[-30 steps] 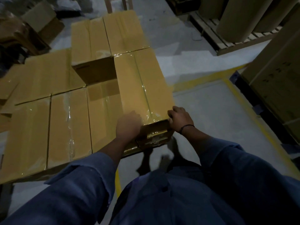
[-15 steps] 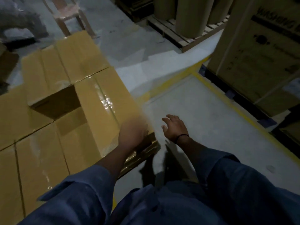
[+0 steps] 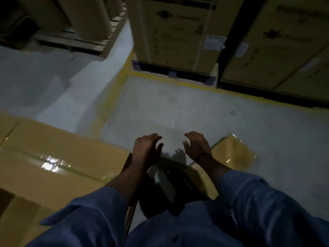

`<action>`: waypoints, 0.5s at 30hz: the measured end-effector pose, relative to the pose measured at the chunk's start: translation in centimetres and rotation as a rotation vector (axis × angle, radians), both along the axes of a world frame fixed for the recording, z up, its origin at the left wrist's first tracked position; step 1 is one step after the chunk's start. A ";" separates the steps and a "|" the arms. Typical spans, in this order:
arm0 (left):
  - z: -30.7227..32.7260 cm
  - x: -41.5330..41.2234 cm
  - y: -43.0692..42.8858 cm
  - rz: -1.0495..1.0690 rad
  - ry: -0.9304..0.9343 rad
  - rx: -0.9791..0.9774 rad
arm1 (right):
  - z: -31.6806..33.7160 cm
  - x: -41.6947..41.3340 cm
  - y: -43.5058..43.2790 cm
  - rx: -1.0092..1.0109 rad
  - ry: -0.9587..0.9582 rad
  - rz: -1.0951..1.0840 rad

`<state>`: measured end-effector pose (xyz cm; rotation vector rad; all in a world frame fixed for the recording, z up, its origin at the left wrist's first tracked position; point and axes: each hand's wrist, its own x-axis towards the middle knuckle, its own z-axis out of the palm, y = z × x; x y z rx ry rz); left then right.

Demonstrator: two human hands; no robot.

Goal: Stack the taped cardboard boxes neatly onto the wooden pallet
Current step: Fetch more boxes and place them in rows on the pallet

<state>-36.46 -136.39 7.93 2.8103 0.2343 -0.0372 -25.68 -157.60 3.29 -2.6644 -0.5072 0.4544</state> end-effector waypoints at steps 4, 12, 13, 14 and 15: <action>-1.1 0.7 -2.7 -0.162 0.016 -0.016 | -0.6 -3.6 -4.9 -0.010 0.032 -0.196; -3.9 2.7 -9.7 -0.464 0.143 0.036 | -2.8 -9.9 -14.2 -0.015 0.148 -0.592; -4.7 3.0 -10.7 -0.497 0.171 0.038 | -3.6 -10.5 -15.1 -0.020 0.174 -0.639; -5.8 3.3 -11.6 -0.527 0.176 0.040 | -4.5 -11.0 -16.1 -0.032 0.196 -0.675; -6.9 3.6 -12.6 -0.561 0.186 0.038 | -5.7 -11.4 -17.2 -0.041 0.211 -0.702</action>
